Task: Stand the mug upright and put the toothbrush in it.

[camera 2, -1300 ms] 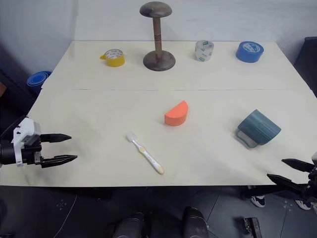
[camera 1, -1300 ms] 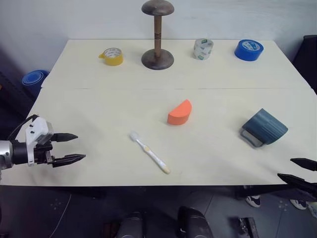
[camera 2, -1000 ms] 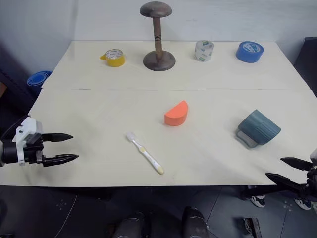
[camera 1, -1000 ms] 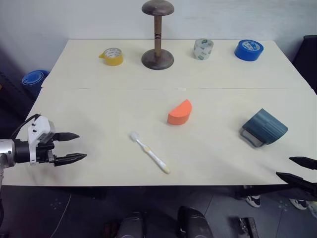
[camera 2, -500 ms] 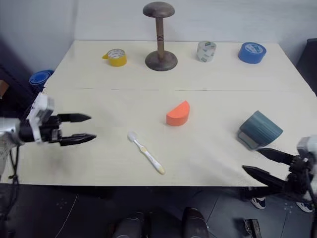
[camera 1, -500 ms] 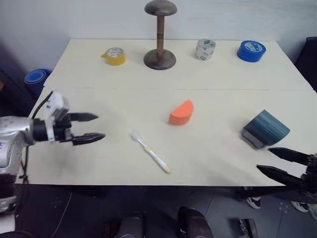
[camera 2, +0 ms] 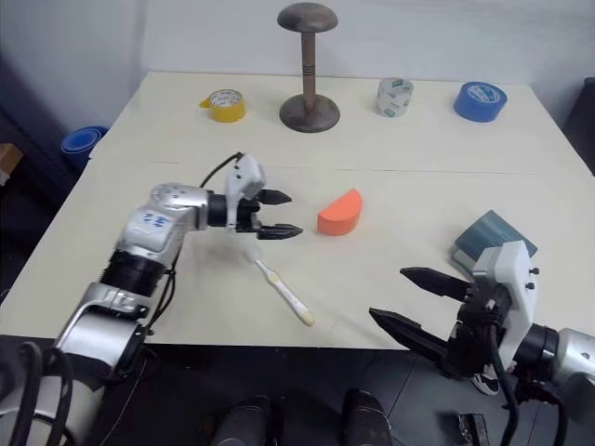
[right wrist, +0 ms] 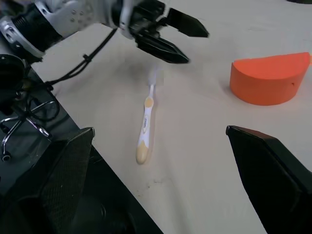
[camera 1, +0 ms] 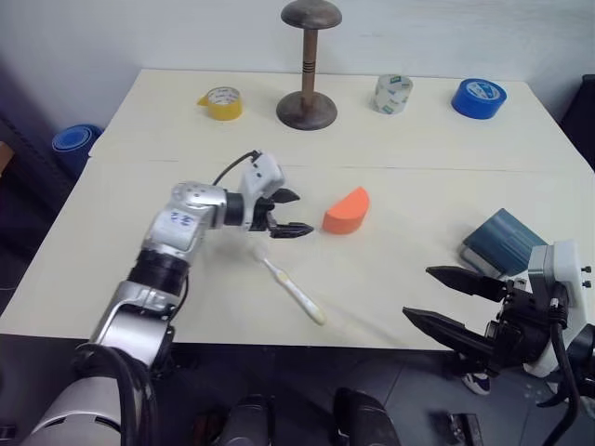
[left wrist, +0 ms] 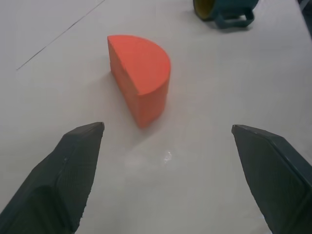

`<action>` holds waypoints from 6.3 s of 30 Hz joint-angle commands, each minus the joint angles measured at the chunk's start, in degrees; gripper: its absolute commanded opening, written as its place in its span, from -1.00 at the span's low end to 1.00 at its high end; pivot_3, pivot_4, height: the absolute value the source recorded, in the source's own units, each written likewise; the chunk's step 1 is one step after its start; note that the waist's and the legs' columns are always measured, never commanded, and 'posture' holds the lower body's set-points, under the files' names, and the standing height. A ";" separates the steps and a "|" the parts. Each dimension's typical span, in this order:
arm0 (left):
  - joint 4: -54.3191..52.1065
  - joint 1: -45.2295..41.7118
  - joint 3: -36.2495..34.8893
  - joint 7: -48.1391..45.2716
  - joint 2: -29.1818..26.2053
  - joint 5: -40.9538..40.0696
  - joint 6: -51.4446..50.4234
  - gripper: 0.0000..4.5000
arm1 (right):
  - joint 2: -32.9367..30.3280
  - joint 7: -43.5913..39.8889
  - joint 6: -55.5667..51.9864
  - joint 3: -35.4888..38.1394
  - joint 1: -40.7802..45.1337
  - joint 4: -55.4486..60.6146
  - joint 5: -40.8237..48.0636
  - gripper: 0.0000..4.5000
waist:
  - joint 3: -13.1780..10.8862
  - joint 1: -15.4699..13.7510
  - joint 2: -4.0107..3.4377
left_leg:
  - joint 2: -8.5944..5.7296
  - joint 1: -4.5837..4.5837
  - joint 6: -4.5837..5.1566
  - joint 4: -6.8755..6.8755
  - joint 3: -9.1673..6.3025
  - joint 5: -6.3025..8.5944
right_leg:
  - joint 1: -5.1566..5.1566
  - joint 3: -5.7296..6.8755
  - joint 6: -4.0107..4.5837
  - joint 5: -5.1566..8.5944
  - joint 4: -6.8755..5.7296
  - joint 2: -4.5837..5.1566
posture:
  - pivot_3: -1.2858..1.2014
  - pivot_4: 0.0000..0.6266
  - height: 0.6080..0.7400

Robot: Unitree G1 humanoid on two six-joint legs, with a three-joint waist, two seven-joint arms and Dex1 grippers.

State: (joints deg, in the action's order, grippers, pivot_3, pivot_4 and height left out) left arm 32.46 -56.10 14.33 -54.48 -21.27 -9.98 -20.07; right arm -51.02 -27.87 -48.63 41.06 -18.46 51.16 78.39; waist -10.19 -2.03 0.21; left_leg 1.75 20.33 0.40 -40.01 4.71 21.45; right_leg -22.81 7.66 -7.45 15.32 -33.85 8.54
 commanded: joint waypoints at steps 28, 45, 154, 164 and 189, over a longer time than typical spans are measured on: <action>13.47 -9.87 -8.73 -1.05 6.72 4.37 8.38 -0.59 | -2.48 2.49 5.95 -3.53 0.37 -3.56 -11.49 1.00 | -0.09 0.35 0.15 | 0.01 0.06 0.14 -0.06 0.05 0.08 | -0.03 -0.01 -0.05 -0.03 0.06 0.02 | 0.03 -0.52 1.00; -42.99 39.82 -50.10 23.74 -19.32 0.42 -32.52 -0.59 | -2.85 -10.56 6.10 -24.23 23.97 -18.09 -21.25 1.00 | -0.11 0.00 0.36 | 0.04 0.06 -0.04 -0.16 0.19 0.17 | -0.65 -0.63 -0.05 -0.03 -0.54 0.00 | 0.03 -0.52 1.00; -48.11 17.14 -21.97 -11.50 -40.14 -36.66 -29.71 1.00 | 43.57 -10.53 27.73 -44.26 34.97 -44.93 -50.07 0.89 | -0.12 3.69 0.04 | 0.92 -0.05 -0.80 -0.03 0.79 0.35 | -1.33 -1.12 0.32 0.18 -1.22 -1.00 | 0.03 -0.52 1.00; -54.18 26.40 -26.99 -5.60 -39.86 -41.86 -37.72 1.00 | 22.61 -12.53 16.17 -42.25 27.18 -25.24 -51.38 0.99 | -0.12 3.50 0.08 | 0.91 0.11 -0.77 -0.01 0.99 0.37 | -1.65 -1.35 0.32 0.18 -1.26 -0.98 | 0.03 -0.52 1.00; -66.86 55.58 -53.54 -7.79 -47.03 -43.91 -34.85 1.00 | 17.63 -3.29 -8.14 -51.91 39.67 -16.54 -40.86 0.99 | -0.09 2.60 0.20 | 0.98 0.01 -0.81 0.01 1.45 0.44 | -1.87 -1.57 0.62 0.32 -1.30 -1.05 | 0.03 -0.52 1.00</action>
State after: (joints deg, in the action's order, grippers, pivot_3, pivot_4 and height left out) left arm -35.59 -1.92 -36.05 -55.85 -66.54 -56.91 -57.91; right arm -34.57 -34.23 -55.79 -10.11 19.48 35.18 38.74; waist -10.28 0.58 0.41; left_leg 2.73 20.35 -0.41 -39.97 6.29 21.89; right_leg -24.77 6.07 -6.77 15.68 -35.15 7.50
